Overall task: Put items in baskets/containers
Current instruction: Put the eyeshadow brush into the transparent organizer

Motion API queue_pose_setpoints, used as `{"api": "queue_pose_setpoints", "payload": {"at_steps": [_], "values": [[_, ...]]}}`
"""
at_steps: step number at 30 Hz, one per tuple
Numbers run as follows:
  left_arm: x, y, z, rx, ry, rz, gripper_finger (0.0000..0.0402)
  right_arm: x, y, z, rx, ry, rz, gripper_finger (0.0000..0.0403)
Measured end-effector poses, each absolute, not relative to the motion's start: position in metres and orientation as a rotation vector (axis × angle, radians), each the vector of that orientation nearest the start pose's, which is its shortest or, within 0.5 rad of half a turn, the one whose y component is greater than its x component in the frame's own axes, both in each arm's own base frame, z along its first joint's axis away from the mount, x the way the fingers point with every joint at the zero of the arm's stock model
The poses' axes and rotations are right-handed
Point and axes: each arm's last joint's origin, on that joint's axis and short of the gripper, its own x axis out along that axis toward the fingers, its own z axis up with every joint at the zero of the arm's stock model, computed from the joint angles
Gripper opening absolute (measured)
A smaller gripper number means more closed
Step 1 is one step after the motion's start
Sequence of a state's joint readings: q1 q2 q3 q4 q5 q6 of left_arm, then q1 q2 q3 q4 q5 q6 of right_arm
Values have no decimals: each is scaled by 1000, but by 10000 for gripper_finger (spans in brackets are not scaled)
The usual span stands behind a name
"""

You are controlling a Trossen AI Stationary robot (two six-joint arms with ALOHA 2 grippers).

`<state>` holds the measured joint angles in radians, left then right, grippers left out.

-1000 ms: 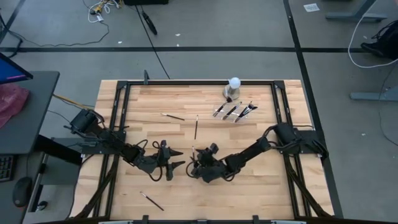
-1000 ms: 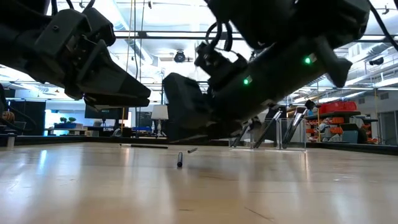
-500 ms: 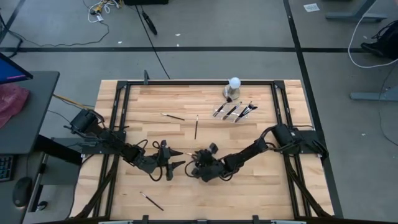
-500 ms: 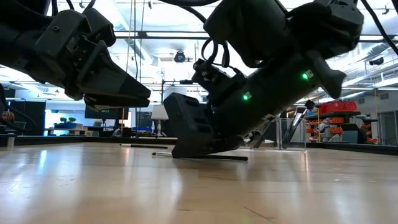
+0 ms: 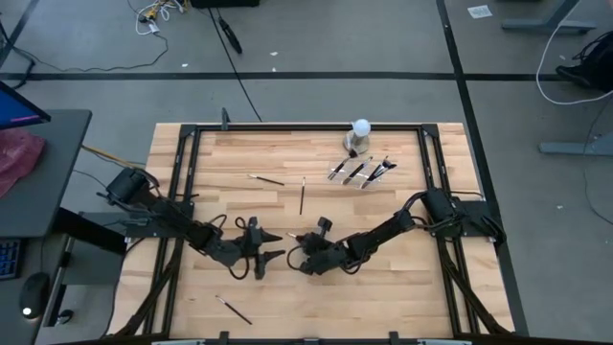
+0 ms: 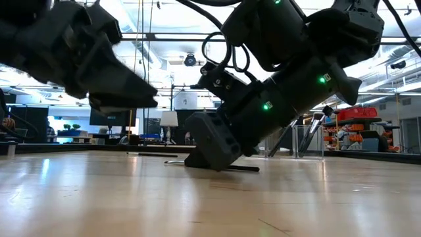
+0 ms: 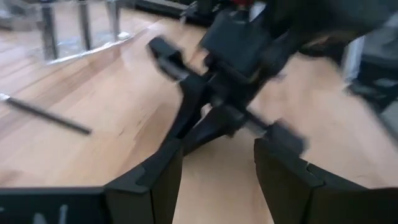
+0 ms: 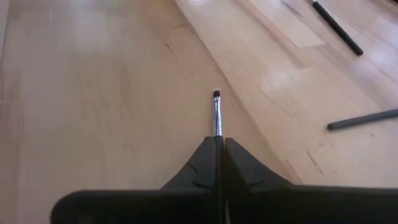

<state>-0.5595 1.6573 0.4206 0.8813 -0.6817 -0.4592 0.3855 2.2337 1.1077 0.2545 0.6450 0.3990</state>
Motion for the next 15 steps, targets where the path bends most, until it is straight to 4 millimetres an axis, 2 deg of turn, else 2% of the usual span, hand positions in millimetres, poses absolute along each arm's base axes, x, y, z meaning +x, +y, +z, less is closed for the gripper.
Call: {"api": "queue_pose_setpoints", "payload": {"at_steps": [5,8,15], "values": [[228,-130,137,-212,231,113,199,378,135,50,-47,669,-374,8],[224,-134,145,-185,213,85,199,375,136,51,-13,591,-331,8],[215,-147,151,-107,194,28,199,353,145,55,183,324,-23,9]]}}
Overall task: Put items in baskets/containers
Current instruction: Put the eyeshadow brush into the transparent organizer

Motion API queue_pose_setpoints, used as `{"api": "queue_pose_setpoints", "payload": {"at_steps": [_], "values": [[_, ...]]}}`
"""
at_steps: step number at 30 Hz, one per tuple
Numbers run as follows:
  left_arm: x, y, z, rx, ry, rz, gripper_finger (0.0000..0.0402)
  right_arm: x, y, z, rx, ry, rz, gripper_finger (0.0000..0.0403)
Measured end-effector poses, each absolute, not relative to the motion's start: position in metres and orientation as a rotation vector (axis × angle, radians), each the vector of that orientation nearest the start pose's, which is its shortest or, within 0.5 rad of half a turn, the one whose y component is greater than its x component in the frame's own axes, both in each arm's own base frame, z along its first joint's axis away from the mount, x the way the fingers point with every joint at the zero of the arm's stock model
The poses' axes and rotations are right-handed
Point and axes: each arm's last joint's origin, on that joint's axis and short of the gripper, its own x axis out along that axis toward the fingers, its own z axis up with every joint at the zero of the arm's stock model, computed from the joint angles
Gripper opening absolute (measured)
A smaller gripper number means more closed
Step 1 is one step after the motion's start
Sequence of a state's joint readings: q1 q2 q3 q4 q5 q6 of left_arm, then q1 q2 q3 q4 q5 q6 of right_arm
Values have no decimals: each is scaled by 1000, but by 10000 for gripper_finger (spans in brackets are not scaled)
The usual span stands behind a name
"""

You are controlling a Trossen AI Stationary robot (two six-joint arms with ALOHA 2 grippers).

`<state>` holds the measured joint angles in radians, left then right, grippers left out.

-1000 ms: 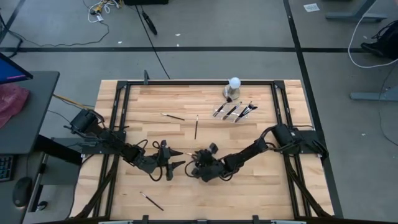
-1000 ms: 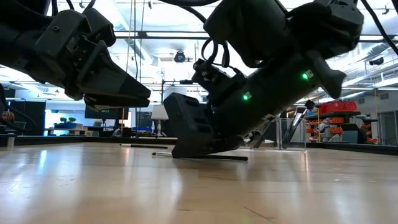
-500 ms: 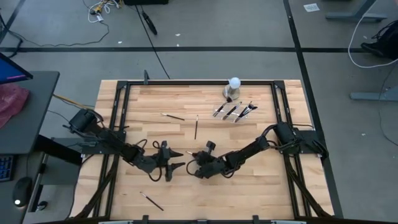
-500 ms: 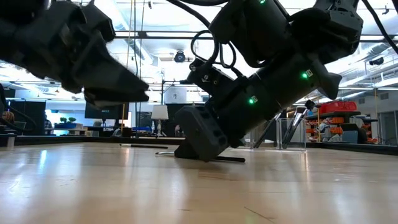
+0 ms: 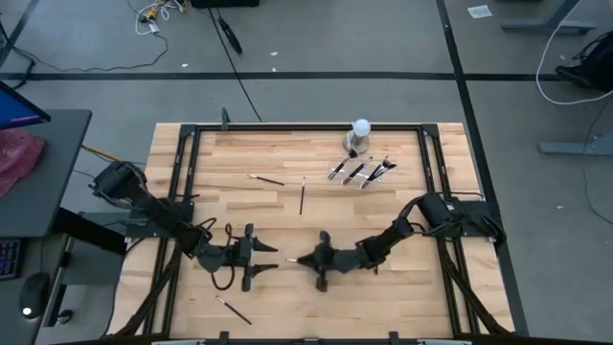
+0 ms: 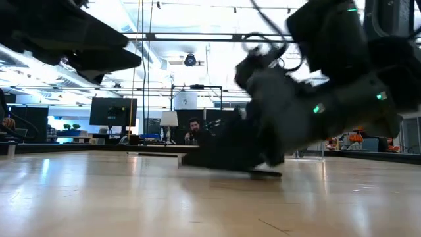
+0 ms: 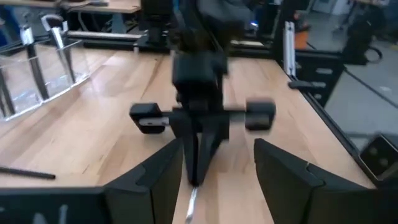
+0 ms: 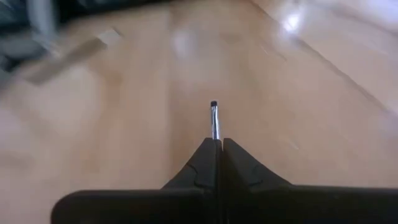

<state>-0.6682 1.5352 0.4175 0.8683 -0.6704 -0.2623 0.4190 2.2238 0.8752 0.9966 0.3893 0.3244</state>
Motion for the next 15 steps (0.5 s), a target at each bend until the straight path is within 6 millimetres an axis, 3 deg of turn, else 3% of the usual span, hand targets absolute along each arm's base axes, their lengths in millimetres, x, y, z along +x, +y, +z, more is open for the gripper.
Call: {"api": "queue_pose_setpoints", "payload": {"at_steps": [4,15], "values": [[212,-150,151,-66,194,10,199,346,149,71,232,139,43,9],[214,-151,152,-31,197,-79,200,343,157,99,215,-128,242,8]]}}
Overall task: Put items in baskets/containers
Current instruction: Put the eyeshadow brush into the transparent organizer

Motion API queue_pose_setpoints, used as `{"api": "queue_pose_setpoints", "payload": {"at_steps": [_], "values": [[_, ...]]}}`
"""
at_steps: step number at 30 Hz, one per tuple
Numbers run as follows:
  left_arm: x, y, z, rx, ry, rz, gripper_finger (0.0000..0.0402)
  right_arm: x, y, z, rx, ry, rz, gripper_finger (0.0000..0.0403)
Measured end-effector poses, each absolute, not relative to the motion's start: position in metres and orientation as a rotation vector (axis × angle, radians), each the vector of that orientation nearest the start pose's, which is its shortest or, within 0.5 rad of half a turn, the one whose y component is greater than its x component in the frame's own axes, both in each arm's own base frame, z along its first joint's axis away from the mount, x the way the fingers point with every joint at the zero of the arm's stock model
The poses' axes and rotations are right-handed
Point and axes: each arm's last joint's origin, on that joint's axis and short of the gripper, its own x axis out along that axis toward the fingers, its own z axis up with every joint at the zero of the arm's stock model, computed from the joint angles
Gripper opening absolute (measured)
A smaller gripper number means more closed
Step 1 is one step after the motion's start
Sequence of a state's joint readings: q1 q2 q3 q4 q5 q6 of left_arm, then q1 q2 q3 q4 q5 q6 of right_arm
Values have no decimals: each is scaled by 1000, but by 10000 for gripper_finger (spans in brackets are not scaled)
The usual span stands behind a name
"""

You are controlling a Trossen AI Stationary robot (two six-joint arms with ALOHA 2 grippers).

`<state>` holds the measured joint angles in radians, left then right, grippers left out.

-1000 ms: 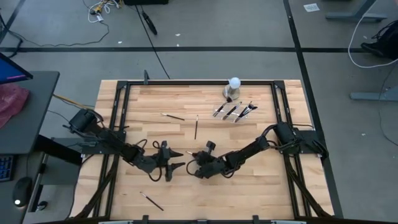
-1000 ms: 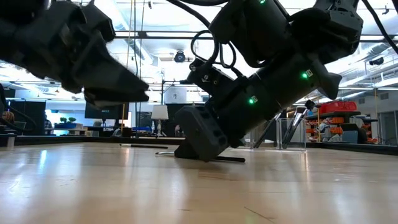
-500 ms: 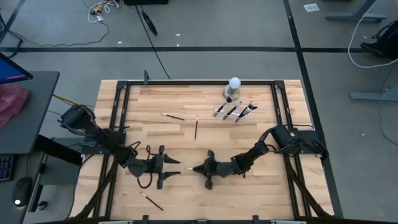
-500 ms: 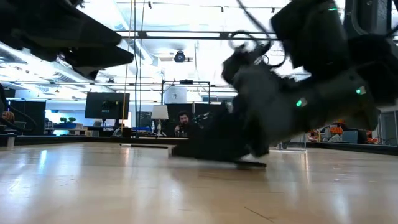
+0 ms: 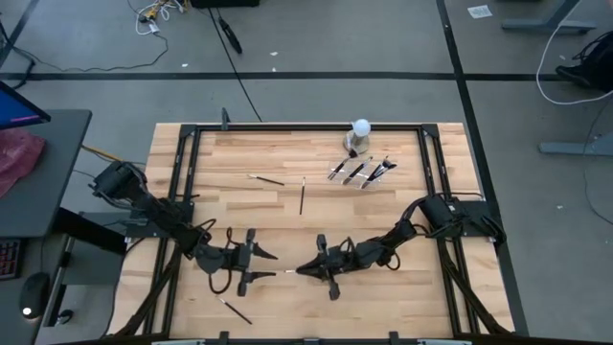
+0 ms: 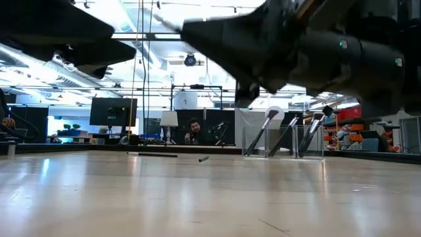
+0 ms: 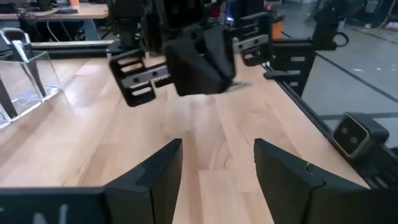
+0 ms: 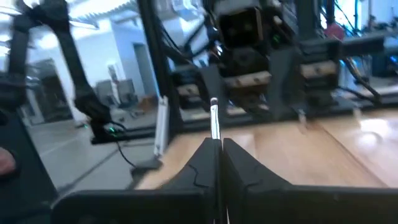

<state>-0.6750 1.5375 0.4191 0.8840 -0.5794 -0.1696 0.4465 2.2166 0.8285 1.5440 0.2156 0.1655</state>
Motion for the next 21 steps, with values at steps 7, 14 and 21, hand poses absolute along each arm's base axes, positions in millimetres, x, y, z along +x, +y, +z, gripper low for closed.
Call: {"api": "queue_pose_setpoints", "payload": {"at_steps": [7,14,21], "values": [[224,-154,165,-11,126,-84,200,356,163,114,207,-198,252,8],[239,-170,179,34,78,-170,200,363,168,124,169,-245,265,9],[245,-173,182,52,64,-126,199,364,167,123,168,-242,264,9]]}}
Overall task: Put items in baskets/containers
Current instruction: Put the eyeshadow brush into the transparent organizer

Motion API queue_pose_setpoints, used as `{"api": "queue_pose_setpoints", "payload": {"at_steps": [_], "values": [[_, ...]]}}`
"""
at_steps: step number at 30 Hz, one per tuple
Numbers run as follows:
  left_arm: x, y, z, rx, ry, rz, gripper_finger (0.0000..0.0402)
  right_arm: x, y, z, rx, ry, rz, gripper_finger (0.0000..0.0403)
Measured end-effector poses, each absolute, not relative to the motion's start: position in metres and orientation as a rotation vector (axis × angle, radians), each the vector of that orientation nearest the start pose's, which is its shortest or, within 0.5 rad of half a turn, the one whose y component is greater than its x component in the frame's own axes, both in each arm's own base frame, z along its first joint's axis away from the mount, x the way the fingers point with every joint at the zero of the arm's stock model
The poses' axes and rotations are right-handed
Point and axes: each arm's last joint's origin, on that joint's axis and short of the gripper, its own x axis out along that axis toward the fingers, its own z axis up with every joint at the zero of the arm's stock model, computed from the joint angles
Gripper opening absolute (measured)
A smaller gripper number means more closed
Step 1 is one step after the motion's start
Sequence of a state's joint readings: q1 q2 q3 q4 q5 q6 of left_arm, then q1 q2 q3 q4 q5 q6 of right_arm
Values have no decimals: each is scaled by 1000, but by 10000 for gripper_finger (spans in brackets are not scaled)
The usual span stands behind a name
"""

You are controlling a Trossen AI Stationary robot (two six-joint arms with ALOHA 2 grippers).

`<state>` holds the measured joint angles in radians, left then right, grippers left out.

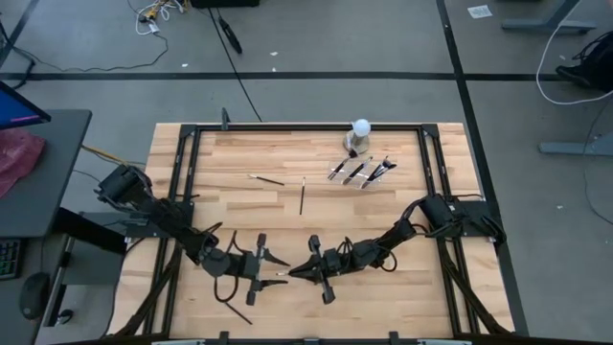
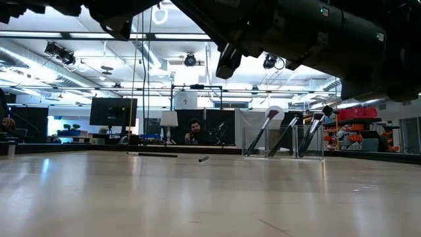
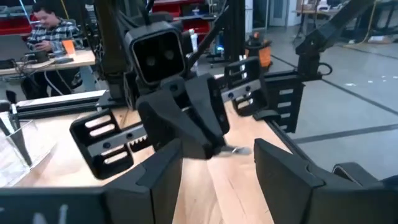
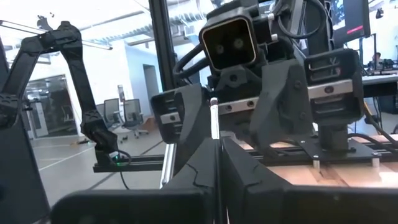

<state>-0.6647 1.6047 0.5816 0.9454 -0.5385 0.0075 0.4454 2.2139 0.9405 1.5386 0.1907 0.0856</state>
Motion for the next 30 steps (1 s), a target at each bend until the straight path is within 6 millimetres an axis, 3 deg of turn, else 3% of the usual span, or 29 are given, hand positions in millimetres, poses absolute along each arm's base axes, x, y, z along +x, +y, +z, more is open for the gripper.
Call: {"api": "queue_pose_setpoints", "payload": {"at_steps": [8,21,26,30], "values": [[245,-174,186,39,32,-127,173,364,168,123,168,-240,264,9],[245,-173,184,47,43,-123,17,364,167,123,173,-230,255,10],[245,-174,182,52,68,-134,20,365,167,119,168,-181,224,35],[245,-173,176,37,125,-122,18,358,162,113,186,-52,172,83]]}}
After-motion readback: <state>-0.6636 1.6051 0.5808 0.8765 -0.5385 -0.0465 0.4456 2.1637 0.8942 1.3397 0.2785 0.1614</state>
